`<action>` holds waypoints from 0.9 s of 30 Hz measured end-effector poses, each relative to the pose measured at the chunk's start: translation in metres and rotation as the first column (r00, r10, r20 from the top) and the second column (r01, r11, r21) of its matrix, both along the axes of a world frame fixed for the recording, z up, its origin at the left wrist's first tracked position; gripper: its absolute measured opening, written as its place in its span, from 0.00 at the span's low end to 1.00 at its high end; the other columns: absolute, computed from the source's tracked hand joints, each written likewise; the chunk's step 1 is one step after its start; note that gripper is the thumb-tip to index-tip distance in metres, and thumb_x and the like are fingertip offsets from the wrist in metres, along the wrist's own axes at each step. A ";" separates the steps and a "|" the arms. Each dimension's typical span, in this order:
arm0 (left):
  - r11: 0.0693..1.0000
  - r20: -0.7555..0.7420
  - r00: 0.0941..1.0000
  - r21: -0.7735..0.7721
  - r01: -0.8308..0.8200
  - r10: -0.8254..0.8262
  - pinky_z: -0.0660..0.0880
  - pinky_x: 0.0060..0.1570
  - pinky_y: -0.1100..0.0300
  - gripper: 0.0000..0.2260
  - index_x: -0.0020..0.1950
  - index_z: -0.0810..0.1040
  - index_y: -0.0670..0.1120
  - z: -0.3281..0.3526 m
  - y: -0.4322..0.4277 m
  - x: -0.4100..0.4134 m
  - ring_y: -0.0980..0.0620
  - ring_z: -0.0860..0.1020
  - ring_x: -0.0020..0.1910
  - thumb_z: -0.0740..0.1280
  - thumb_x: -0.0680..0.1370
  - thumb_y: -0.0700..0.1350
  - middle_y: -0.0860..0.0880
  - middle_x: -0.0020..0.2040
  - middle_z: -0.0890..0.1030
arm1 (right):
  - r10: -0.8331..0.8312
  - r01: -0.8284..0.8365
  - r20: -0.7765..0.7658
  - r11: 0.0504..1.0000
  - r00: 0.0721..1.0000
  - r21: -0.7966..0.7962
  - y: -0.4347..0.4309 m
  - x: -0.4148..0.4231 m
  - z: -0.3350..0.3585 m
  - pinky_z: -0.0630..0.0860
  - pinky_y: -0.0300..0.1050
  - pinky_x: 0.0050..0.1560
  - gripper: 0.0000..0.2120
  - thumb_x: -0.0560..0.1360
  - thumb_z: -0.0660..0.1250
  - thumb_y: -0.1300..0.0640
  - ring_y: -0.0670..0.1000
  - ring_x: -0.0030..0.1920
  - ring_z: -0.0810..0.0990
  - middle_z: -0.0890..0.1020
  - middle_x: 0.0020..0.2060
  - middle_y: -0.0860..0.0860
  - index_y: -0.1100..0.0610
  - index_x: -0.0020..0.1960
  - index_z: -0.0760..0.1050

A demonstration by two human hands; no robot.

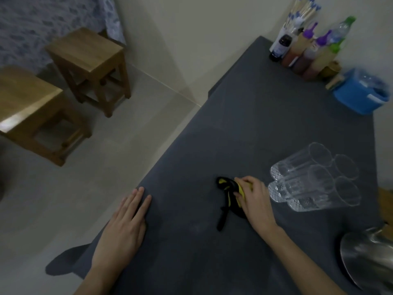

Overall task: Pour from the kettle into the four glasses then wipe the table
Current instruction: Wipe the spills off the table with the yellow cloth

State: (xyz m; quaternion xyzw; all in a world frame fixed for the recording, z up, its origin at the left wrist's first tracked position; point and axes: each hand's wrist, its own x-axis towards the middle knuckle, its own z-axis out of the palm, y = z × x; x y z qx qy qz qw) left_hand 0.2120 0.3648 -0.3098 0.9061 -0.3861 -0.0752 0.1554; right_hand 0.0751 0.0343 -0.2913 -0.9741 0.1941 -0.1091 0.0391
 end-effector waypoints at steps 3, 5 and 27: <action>1.000 0.003 1.000 -0.003 0.007 -0.007 0.53 0.73 0.51 0.24 0.74 0.64 0.44 -0.001 0.001 0.001 0.47 0.58 0.75 0.45 0.81 0.50 0.44 0.76 0.61 | -0.080 0.082 0.041 0.996 0.996 -0.043 -0.012 0.036 -0.001 0.75 0.54 0.48 0.18 0.71 0.73 0.59 0.57 0.48 0.76 0.76 0.52 0.56 0.57 0.59 0.76; 1.000 0.001 1.000 -0.005 0.003 -0.003 0.53 0.73 0.52 0.24 0.74 0.63 0.44 0.000 0.001 0.001 0.47 0.58 0.75 0.44 0.81 0.50 0.44 0.76 0.60 | -0.174 0.179 0.085 0.983 0.981 -0.051 -0.019 0.067 -0.002 0.75 0.56 0.48 0.16 0.73 0.70 0.58 0.59 0.49 0.75 0.75 0.53 0.58 0.57 0.60 0.75; 0.998 0.036 0.998 -0.038 0.054 -0.053 0.55 0.72 0.52 0.22 0.68 0.72 0.39 -0.003 0.001 0.005 0.47 0.61 0.73 0.55 0.76 0.44 0.42 0.73 0.66 | 0.441 -0.470 0.189 0.870 0.878 0.151 0.121 0.120 -0.012 0.71 0.47 0.58 0.11 0.76 0.61 0.60 0.54 0.53 0.75 0.79 0.53 0.54 0.59 0.57 0.76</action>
